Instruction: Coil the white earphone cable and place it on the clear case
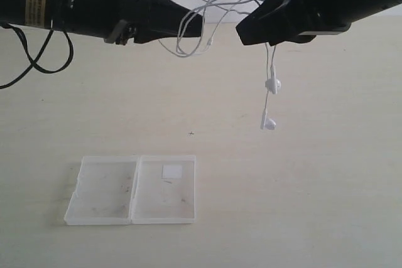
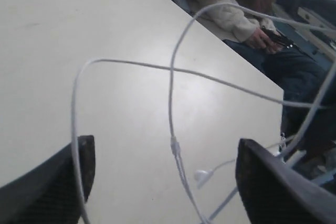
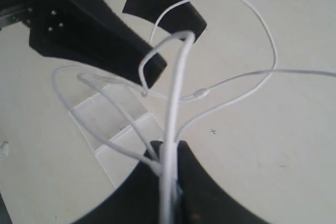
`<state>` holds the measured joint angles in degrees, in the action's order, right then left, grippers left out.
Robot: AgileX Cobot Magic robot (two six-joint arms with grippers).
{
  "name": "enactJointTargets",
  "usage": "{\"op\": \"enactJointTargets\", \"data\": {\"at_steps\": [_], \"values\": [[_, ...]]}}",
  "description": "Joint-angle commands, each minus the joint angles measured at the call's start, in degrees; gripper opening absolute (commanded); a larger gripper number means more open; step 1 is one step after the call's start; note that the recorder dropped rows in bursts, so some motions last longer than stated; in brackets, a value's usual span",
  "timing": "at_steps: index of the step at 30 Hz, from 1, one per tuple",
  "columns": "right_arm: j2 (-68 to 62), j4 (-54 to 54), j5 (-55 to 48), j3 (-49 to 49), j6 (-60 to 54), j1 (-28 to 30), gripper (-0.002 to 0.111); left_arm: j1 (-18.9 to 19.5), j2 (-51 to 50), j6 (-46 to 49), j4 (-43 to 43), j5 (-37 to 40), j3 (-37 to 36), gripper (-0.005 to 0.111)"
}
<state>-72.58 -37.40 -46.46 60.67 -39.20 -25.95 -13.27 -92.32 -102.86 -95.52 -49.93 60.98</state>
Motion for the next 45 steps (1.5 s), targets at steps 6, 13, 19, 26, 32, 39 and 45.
{"op": "enactJointTargets", "data": {"at_steps": [6, 13, 19, 26, 32, 39, 45], "values": [[0.33, 0.44, -1.23, 0.26, 0.12, -0.07, 0.000, 0.20, 1.24, -2.33, 0.05, 1.95, 1.65, 0.077], [0.33, 2.70, -1.83, 0.26, 0.96, -0.07, 0.000, 0.20, 1.81, -2.57, -1.26, 2.95, 1.65, 0.078], [0.33, 7.16, -1.34, 0.26, 5.07, -0.07, 0.000, 0.57, 3.39, -2.72, -1.73, 2.11, 1.65, 0.078], [1.63, 7.81, -1.34, 0.26, 6.37, -0.07, 0.000, 7.19, 10.46, -2.41, -2.59, -2.41, 1.65, 0.042], [1.79, 6.87, -2.74, 0.26, 6.37, -0.07, 0.000, 17.73, 17.45, 1.61, -2.03, -14.62, 1.53, 0.000], [1.79, 5.27, -2.15, 0.37, 5.74, -3.31, 0.000, 26.09, 25.93, 8.67, 10.86, -16.89, -6.28, 0.000], [-1.21, 6.69, 0.15, 0.37, 6.12, -8.61, 0.000, 27.94, 32.58, 14.92, 17.99, -16.05, -18.48, 0.000]]}}
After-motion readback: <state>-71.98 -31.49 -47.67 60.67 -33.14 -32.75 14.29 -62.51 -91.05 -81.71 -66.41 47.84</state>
